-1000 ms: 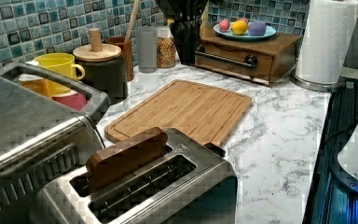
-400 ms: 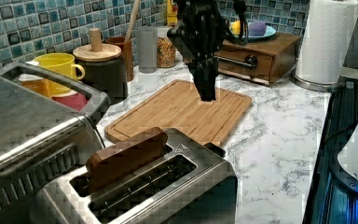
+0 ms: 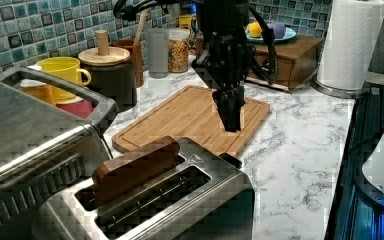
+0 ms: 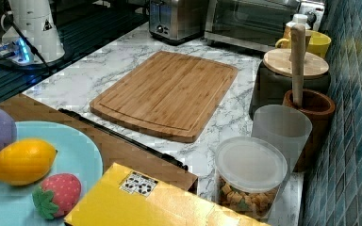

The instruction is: Turn on the toaster.

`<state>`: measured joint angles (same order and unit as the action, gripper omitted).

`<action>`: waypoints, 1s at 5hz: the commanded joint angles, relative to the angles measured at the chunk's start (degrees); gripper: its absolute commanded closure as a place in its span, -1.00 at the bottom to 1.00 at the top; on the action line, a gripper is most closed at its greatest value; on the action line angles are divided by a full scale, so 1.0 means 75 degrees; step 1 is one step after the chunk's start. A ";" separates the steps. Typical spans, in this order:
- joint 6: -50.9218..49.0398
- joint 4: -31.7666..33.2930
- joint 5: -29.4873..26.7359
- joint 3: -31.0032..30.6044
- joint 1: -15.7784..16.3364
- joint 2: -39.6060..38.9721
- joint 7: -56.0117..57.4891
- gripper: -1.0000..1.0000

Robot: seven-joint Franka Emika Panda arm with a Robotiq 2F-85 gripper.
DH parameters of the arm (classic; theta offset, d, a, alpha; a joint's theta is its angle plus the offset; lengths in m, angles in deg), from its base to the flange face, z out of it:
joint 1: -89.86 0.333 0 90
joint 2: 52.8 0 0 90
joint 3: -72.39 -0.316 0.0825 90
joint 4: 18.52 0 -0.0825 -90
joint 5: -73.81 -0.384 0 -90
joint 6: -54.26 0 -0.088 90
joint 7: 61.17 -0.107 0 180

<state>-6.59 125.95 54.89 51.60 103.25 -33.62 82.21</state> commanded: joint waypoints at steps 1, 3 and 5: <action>0.0602 0.0169 -0.0450 -0.0756 0.0023 0.0641 -0.0651 1.00; 0.0601 -0.0052 0.0126 -0.1352 -0.0053 -0.0214 -0.1424 1.00; 0.1467 0.0348 -0.0336 -0.1259 -0.0159 0.0015 -0.1653 1.00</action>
<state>0.04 128.19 54.85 41.78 102.83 -35.86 71.65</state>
